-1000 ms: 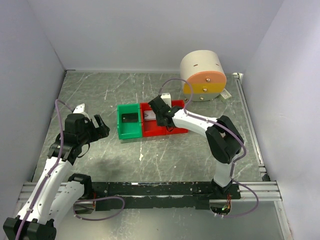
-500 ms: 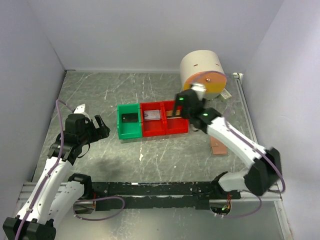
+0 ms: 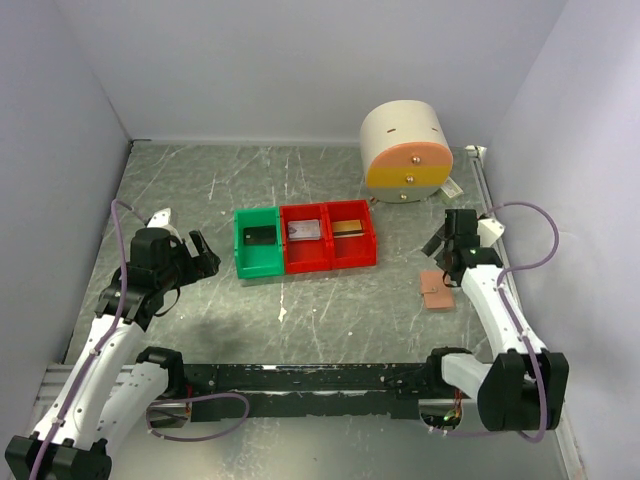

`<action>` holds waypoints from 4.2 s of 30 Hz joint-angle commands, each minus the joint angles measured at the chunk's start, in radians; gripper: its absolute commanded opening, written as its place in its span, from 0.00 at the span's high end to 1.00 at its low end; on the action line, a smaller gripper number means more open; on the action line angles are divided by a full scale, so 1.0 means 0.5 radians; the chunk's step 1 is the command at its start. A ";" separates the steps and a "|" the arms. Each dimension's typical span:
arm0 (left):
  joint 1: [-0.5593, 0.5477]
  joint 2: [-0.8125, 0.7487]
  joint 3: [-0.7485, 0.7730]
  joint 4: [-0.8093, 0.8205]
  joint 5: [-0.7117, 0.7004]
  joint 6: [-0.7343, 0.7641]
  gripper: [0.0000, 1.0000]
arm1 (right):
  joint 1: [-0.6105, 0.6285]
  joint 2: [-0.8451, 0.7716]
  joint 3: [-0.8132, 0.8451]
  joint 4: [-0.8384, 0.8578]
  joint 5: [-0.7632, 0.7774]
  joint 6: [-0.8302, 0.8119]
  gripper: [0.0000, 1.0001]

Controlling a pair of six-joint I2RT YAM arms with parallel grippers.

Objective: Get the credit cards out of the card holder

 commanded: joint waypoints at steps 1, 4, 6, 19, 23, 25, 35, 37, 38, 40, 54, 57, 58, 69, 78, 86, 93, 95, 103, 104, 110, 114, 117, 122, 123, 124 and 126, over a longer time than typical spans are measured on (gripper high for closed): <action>-0.012 -0.012 0.065 0.004 -0.012 0.001 0.05 | -0.140 0.140 -0.016 -0.022 -0.049 -0.015 0.00; -0.014 -0.011 0.069 0.000 -0.021 -0.002 0.05 | -0.288 0.224 -0.087 0.114 -0.214 -0.086 0.00; -0.014 -0.012 0.070 -0.001 -0.029 -0.003 0.05 | -0.362 0.299 -0.149 0.218 -0.305 -0.123 0.02; -0.016 -0.019 0.065 0.003 -0.019 0.001 0.05 | -0.434 0.231 -0.525 0.404 -0.991 -0.165 0.32; -0.020 -0.013 0.065 0.007 0.001 0.000 0.05 | -0.396 -0.037 -0.675 0.431 -1.300 -0.072 0.37; -0.023 -0.011 0.058 0.008 -0.003 -0.004 0.05 | -0.329 -0.123 -0.732 0.455 -1.422 -0.048 0.37; -0.026 0.071 0.057 0.033 0.046 0.025 0.05 | 0.510 -0.073 -0.849 0.458 -1.099 0.203 0.44; -0.026 0.098 0.060 0.028 0.055 0.021 0.05 | 0.633 -0.050 -0.876 0.488 -1.062 0.237 0.46; -0.029 0.109 0.063 0.026 0.061 0.018 0.05 | 0.672 -0.041 -0.880 0.490 -1.043 0.245 0.49; -0.029 0.133 0.066 0.015 0.069 0.013 0.05 | 0.719 -0.042 -0.854 0.441 -0.976 0.258 0.50; -0.078 0.119 0.076 -0.011 0.019 -0.016 0.05 | 0.217 -0.160 -0.640 0.291 -0.751 0.500 0.25; -0.082 0.122 0.075 -0.015 0.018 -0.016 0.05 | 0.202 -0.159 -0.729 0.430 -0.822 0.634 0.32; -0.084 0.119 0.075 -0.016 0.017 -0.016 0.05 | 0.202 -0.162 -0.748 0.473 -0.831 0.667 0.33; -0.085 0.138 0.079 -0.020 0.012 -0.019 0.05 | 0.200 -0.262 -0.998 0.716 -0.826 0.797 0.56; -0.085 0.145 0.081 -0.020 0.009 -0.016 0.05 | 0.202 -0.324 -1.071 0.831 -0.910 0.685 0.85; -0.085 0.151 0.082 -0.023 0.015 -0.017 0.05 | 0.205 -0.273 -0.949 0.841 -1.179 0.409 0.87; -0.086 0.155 0.082 -0.014 0.024 -0.011 0.05 | 0.256 -0.226 -0.848 0.836 -1.735 0.035 0.90; -0.085 0.159 0.082 -0.014 0.025 -0.012 0.05 | 0.299 -0.226 -0.829 0.838 -1.841 -0.031 0.91; -0.088 0.183 0.080 -0.011 0.051 -0.007 0.05 | 0.768 -0.008 -0.742 1.108 -1.996 -0.073 0.91; -0.089 0.185 0.077 -0.008 0.061 -0.007 0.05 | 0.836 0.044 -0.741 1.171 -2.014 -0.060 0.91; -0.100 0.224 0.079 0.007 0.127 0.013 0.05 | 1.133 0.374 -0.640 1.350 -1.922 -0.040 0.89; -0.103 0.247 0.084 0.012 0.138 0.026 0.05 | 1.228 0.520 -0.559 1.321 -1.757 -0.036 0.82; -0.103 0.242 0.088 0.030 0.127 0.040 0.05 | 1.233 0.554 -0.497 1.236 -1.641 -0.060 0.75; -0.103 0.189 0.090 0.059 0.139 0.076 0.05 | 1.237 0.534 -0.411 1.017 -1.485 -0.172 0.66; -0.103 0.174 0.084 0.073 0.143 0.092 0.05 | 1.236 0.524 -0.406 0.993 -1.486 -0.202 0.64; -0.103 0.152 0.083 0.094 0.150 0.113 0.05 | 1.238 0.507 -0.410 0.973 -1.477 -0.220 0.63; -0.103 0.114 0.076 0.121 0.168 0.142 0.05 | 1.239 0.488 -0.427 0.942 -1.444 -0.268 0.61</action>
